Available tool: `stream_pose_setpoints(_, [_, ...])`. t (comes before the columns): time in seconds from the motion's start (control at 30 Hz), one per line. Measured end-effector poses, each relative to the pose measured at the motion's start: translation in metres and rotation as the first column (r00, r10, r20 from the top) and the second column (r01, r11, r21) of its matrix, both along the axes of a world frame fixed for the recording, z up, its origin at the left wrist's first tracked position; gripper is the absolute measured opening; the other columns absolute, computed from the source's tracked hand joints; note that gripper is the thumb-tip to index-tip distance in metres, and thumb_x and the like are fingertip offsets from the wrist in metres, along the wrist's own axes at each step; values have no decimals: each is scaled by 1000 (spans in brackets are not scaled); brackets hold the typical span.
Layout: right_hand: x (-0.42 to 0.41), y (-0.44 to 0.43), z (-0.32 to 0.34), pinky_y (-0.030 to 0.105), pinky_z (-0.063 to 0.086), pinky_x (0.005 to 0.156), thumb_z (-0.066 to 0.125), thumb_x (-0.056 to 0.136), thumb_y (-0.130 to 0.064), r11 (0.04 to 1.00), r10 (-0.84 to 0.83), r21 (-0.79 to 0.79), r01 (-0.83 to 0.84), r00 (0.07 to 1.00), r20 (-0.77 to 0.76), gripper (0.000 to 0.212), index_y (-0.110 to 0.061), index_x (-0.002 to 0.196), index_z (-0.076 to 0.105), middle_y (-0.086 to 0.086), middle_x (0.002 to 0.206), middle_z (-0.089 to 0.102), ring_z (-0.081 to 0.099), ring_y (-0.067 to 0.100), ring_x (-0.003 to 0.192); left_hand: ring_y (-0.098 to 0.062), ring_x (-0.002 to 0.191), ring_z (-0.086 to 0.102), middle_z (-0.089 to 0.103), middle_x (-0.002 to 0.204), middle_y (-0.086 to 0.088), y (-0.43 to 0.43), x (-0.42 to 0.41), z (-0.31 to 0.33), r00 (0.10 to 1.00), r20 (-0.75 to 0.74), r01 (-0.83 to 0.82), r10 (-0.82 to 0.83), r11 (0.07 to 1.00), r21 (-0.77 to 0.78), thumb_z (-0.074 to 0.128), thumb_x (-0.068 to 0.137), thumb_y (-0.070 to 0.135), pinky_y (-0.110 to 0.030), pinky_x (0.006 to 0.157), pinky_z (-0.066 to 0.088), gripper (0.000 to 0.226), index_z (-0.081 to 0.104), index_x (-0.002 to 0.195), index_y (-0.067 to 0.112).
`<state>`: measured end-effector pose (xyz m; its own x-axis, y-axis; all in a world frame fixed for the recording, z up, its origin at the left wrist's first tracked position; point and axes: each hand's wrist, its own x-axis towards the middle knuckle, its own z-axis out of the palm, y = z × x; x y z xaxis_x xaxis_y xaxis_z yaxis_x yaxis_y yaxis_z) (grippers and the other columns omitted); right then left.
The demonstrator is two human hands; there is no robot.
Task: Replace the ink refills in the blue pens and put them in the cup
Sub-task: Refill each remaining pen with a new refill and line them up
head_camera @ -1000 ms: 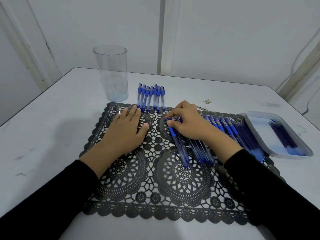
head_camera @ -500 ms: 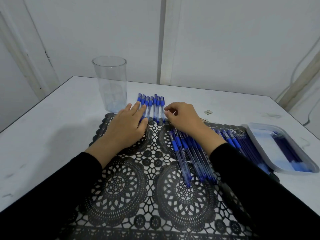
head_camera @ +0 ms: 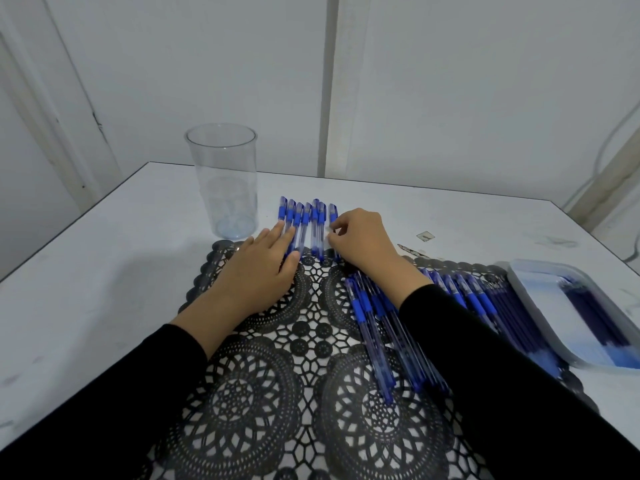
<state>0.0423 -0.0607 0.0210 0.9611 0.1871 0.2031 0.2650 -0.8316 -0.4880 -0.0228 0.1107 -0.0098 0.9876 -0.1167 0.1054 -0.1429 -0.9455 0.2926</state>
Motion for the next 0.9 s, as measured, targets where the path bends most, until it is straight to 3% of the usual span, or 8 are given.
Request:
stream_pose_setpoints(0.17, [-1,-1,1,36,58,77,63,84,-10,998,-63,-3,63,997,-36,23,3,100,73,16,99,73,68,28,86,-17,152,9,6,166,1,0,-1,0,1000,-5,7,-7,1000,-14,24,106,41,-34,122,4,57,13,159,22])
stream_pose_setpoints(0.27, [-9,-10,8,24,50,73,62,85,-7,992,-79,95,87,993,-83,25,-4,107,74,9,107,72,61,17,81,-16,152,8,9,166,1,1,-4,3,1000,24,19,-17,995,-94,28,107,39,-36,123,6,55,18,158,21])
stream_pose_setpoints(0.37, [-24,-21,17,19,49,70,61,87,-9,949,-82,296,105,993,-91,28,-11,112,73,5,103,73,60,10,70,-11,149,21,25,162,2,-5,-11,12,984,174,77,-31,961,-266,35,106,34,-35,123,16,50,31,154,21])
stream_pose_setpoints(0.47, [-51,-25,24,17,47,66,67,88,-14,834,-37,546,84,995,-96,25,-20,112,73,-2,93,73,61,3,67,-8,117,56,61,135,5,-19,-20,23,966,256,107,45,827,-552,41,106,32,-17,103,38,43,45,147,22])
stream_pose_setpoints(0.63, [-101,-27,27,13,52,68,72,87,-13,650,71,760,15,994,-80,24,-24,108,74,-5,89,76,70,5,80,21,113,47,62,130,10,-42,-31,33,974,225,152,39,625,-765,41,107,30,1,95,32,45,40,150,21])
stream_pose_setpoints(0.7, [-115,-28,24,17,56,77,74,85,-12,630,97,776,2,992,-82,25,-22,107,74,-6,90,76,72,8,85,12,107,56,65,115,9,-50,-38,37,973,231,187,20,525,-830,43,106,26,-3,93,38,44,42,149,19])
stream_pose_setpoints(0.8, [-130,-27,22,20,56,82,74,83,-9,604,138,796,-36,989,-59,27,-15,110,74,-3,95,76,72,9,88,-6,114,64,71,118,1,-58,-48,42,968,249,225,24,357,-907,48,104,20,-22,99,49,37,51,141,21])
stream_pose_setpoints(0.9, [-140,-31,26,19,55,84,73,84,-9,594,174,800,-87,985,-22,25,-15,109,74,-4,98,76,71,6,91,-17,106,70,74,108,-8,-62,-55,45,968,235,211,93,211,-954,54,101,14,-32,93,55,33,57,133,24])
